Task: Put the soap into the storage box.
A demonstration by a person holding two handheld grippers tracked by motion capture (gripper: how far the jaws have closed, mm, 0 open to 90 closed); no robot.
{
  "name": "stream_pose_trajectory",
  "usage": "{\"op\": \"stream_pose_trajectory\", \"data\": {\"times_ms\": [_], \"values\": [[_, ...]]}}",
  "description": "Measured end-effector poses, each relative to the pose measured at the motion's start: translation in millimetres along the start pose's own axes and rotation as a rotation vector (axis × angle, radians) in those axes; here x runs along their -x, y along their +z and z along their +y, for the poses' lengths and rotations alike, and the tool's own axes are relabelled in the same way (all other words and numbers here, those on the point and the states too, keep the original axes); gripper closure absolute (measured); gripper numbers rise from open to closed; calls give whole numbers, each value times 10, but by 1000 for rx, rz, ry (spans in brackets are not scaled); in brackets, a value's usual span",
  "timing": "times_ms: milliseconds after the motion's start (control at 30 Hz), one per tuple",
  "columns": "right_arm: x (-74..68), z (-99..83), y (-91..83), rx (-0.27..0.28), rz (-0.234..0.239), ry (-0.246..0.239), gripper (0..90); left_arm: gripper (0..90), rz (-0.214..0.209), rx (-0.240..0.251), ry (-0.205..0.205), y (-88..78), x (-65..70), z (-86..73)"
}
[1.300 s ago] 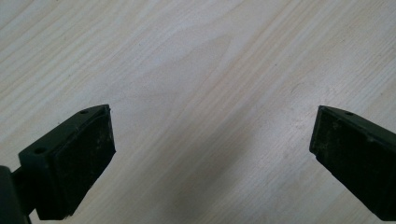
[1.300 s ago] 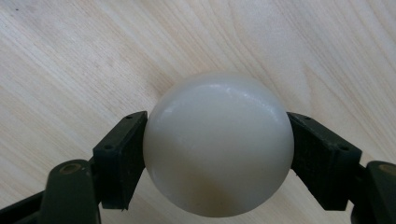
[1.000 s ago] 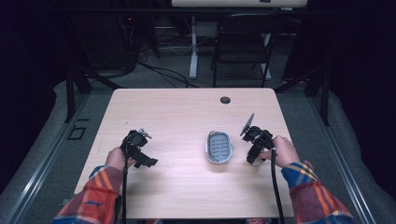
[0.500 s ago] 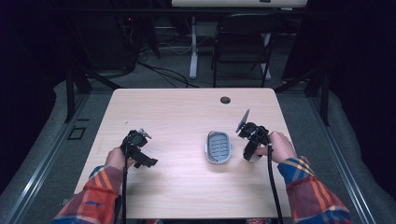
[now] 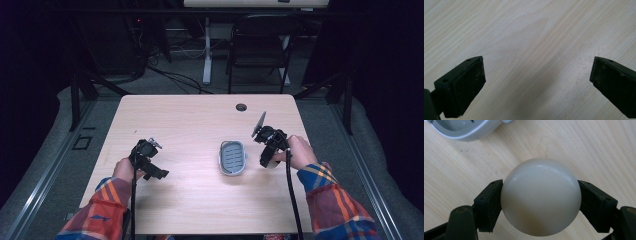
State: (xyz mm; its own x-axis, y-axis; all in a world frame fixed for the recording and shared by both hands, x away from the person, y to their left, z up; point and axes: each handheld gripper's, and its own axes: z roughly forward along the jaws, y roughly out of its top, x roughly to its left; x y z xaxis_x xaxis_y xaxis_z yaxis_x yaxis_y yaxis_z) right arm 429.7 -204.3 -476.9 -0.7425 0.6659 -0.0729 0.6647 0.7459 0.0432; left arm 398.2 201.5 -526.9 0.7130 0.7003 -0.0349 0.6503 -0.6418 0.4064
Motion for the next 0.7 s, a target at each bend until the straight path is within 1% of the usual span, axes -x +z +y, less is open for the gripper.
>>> {"op": "stream_pose_trajectory", "data": {"times_ms": [67,100,133,167,267,300,367,400,533,567,633,700], "values": [[-1,13,-16,6,5,2,241,0,-2,0,2,2,2,2],[1,29,-38,2,-2,-4,241,0,-3,1,1,3,2,1],[-1,36,-42,13,7,1,241,0,-2,1,0,3,0,0],[5,47,-57,4,-2,-10,241,0,-2,1,0,3,0,0],[3,77,-79,-3,1,-6,241,0,-3,2,0,4,0,0],[4,86,-77,9,6,-7,241,0,-3,2,0,4,0,0],[5,110,-91,-1,4,-13,241,0,-5,0,-1,7,3,3],[7,122,-100,-3,1,-19,241,0,-5,-1,0,8,3,4],[7,153,-130,-2,1,-17,241,0,-5,-3,-1,13,-1,6],[14,165,-142,-2,-1,-26,241,0,-6,-2,0,15,0,8],[17,182,-163,-10,2,-30,241,0,-6,-3,0,16,1,9],[17,196,-178,-3,1,-28,241,0,-5,-4,0,16,-1,6]]}}
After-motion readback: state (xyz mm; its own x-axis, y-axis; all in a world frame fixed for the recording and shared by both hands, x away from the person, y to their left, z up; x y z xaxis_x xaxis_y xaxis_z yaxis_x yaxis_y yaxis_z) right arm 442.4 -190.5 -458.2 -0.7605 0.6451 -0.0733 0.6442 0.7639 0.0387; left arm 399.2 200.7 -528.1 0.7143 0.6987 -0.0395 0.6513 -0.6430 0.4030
